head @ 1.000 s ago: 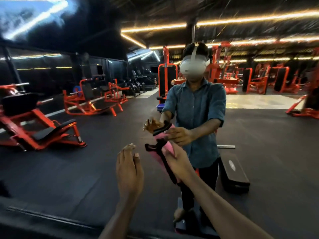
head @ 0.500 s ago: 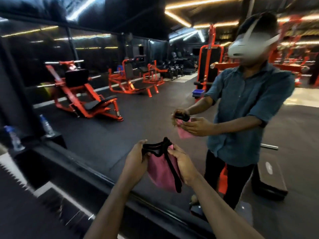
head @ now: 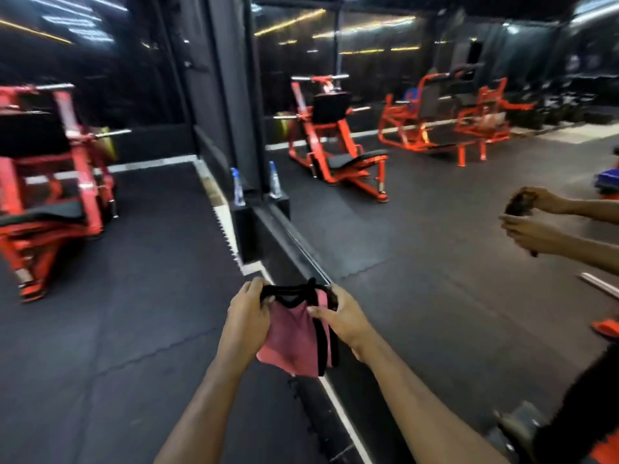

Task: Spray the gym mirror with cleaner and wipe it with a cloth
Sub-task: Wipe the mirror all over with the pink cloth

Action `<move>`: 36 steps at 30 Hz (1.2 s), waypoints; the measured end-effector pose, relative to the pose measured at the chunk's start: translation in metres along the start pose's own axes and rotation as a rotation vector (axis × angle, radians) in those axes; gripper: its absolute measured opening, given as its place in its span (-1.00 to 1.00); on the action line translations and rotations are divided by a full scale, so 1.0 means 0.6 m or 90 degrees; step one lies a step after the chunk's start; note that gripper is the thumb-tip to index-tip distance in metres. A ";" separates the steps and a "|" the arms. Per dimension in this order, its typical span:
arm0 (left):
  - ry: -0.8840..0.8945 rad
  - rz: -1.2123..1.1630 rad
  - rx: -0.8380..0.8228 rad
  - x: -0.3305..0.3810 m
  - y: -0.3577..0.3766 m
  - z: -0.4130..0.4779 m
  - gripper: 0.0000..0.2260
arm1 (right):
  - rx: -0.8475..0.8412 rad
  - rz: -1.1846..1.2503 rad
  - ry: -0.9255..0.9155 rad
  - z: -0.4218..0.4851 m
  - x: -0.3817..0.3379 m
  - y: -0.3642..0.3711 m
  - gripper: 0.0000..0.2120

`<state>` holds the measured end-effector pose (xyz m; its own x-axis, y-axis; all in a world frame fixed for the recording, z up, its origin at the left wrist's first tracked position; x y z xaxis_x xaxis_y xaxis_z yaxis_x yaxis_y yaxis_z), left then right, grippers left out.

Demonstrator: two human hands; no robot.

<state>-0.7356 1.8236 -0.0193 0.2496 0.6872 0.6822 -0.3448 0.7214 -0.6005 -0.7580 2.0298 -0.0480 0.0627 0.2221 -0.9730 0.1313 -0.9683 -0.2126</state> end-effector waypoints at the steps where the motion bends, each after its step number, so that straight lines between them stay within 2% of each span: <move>1: -0.006 0.002 0.018 -0.027 -0.023 0.006 -0.79 | -0.005 -0.029 -0.015 0.019 -0.008 0.029 -0.73; 4: -0.018 0.004 0.061 -0.096 -0.078 0.034 -0.79 | 0.003 -0.098 -0.056 0.080 -0.031 0.102 -0.69; 10: -0.030 0.020 0.084 -0.205 -0.142 0.119 -0.79 | 0.018 -0.115 -0.072 0.182 -0.080 0.210 -0.92; 14: -0.029 0.012 0.086 -0.251 -0.147 0.186 -0.74 | 0.034 -0.097 -0.071 0.258 -0.101 0.246 -0.83; 17: -0.033 0.009 0.083 -0.289 -0.136 0.244 -0.72 | 0.034 -0.088 -0.065 0.331 -0.108 0.264 -0.76; 20: -0.044 0.010 0.075 -0.338 -0.115 0.313 -0.76 | 0.034 -0.080 -0.059 0.420 -0.099 0.282 -0.81; 26: -0.056 0.034 0.081 -0.490 -0.038 0.511 -0.77 | 0.026 -0.054 -0.060 0.681 -0.053 0.337 -0.80; 30: -0.092 0.042 0.047 -0.574 0.004 0.652 -0.78 | 0.037 -0.035 -0.015 0.841 -0.047 0.361 -0.78; 36: -0.100 0.037 0.026 -0.682 0.024 0.865 -0.83 | 0.041 0.012 0.032 1.063 -0.063 0.413 -0.93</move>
<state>-1.3122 1.5082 -0.0907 0.0852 0.7039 0.7052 -0.3913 0.6746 -0.6260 -1.3586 1.7085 -0.1214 0.1143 0.2083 -0.9714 0.0656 -0.9772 -0.2019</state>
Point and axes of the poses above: each hand's wrist, its own z-axis towards the middle knuckle, its own y-axis out of the palm, x = y × z, the point moved 4 cm from there along z, towards the middle knuckle, and after that the axes turned 3 degrees about y, right-handed, at the moved point
